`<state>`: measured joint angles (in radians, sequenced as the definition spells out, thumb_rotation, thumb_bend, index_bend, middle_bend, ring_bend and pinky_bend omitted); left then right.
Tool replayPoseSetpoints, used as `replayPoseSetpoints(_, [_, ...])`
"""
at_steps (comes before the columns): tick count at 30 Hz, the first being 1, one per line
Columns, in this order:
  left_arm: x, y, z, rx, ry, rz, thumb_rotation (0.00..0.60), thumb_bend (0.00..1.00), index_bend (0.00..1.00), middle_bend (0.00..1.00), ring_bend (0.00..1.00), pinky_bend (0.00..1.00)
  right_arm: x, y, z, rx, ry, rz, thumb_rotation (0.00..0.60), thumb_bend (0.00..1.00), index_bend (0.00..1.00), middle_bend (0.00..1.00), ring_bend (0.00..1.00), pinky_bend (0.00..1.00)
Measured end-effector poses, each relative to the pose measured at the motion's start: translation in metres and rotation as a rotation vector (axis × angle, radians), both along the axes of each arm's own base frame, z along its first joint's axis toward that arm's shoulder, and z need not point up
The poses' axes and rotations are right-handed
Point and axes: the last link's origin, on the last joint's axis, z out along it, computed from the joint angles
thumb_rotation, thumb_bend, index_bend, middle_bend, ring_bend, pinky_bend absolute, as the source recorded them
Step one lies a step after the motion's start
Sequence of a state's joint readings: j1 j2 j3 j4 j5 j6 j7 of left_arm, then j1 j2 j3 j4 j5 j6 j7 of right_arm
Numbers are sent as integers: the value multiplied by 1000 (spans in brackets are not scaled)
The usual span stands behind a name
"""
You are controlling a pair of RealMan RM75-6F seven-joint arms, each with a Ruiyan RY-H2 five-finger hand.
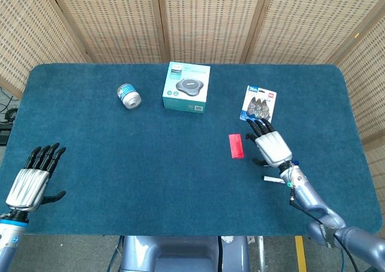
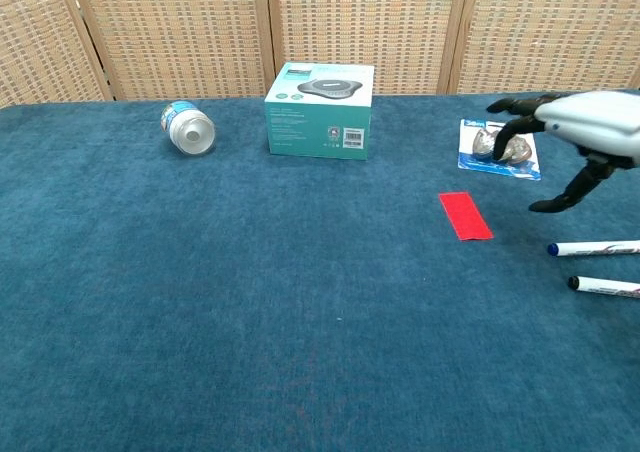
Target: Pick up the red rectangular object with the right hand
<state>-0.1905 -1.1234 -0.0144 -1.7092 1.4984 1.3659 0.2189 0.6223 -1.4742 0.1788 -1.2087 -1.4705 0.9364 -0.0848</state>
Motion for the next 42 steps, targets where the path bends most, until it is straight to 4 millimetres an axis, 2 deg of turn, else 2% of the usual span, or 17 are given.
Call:
replayPoseSetpoints(13, [0,1,0,-4,2,2,600,23,0,0,0,0,4,-5,-44,32,41,-7,600,260,301,0,0,0])
replayPoseSetpoints(19, [0,1,0,-3,-1,2,600,24,0,0,0,0,10,-9,-55,25,66,14,600,260,301,0,0,0])
replayPoseSetpoints(42, [0,2,0,-5,-6,2,600,23,0,0,0,0,17,-19,-76,9,131,21,600,260,301,0,0,0])
